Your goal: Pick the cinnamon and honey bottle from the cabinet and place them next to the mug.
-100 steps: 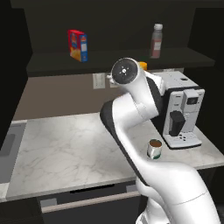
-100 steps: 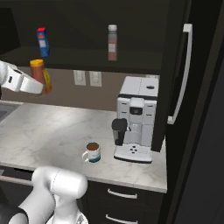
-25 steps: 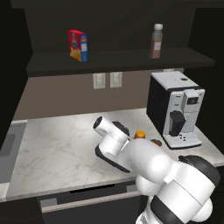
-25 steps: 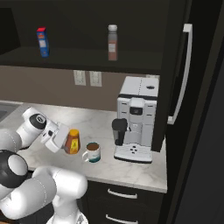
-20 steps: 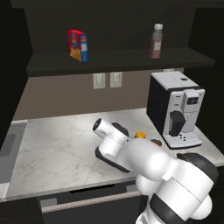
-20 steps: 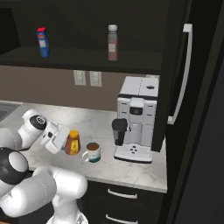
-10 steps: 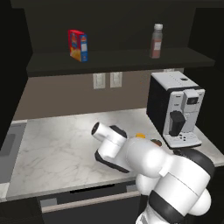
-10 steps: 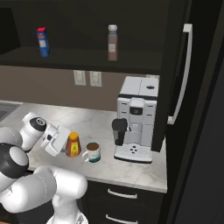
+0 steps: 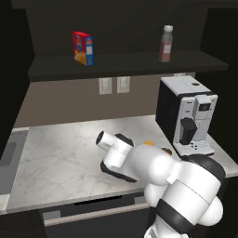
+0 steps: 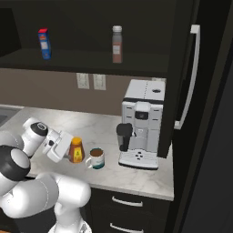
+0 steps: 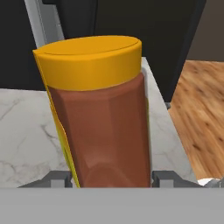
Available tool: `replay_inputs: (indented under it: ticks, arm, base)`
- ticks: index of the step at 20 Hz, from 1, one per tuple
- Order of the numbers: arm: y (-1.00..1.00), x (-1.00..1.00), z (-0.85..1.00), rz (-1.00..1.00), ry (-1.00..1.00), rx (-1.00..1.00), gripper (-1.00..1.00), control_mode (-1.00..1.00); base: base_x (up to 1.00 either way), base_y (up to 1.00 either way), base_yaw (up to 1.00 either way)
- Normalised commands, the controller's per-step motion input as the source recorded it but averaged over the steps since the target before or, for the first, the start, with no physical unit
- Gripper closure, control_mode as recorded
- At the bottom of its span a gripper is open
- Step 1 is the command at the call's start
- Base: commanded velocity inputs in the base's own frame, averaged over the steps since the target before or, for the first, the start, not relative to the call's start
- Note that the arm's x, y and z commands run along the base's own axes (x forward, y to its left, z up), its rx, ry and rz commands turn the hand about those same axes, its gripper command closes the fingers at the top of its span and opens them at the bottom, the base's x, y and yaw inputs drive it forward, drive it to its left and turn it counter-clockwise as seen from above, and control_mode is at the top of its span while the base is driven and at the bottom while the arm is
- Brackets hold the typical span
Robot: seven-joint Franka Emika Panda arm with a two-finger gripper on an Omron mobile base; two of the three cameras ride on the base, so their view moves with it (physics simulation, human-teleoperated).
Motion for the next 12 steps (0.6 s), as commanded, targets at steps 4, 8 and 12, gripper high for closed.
replay_inputs:
  ticks: [4, 8, 12]
  arm:
    - [0.0, 0.01, 0.0, 0.0, 0.0, -0.01, 1.0, -1.0]
    - [0.0, 0.0, 0.0, 0.0, 0.0, 0.0, 1.0, -1.0]
    - [0.0, 0.0, 0.0, 0.0, 0.0, 0.0, 1.0, -1.0]
  base:
    - [0.0, 0.0, 0.0]
    - [0.0, 0.0, 0.0]
    - [0.0, 0.0, 0.0]
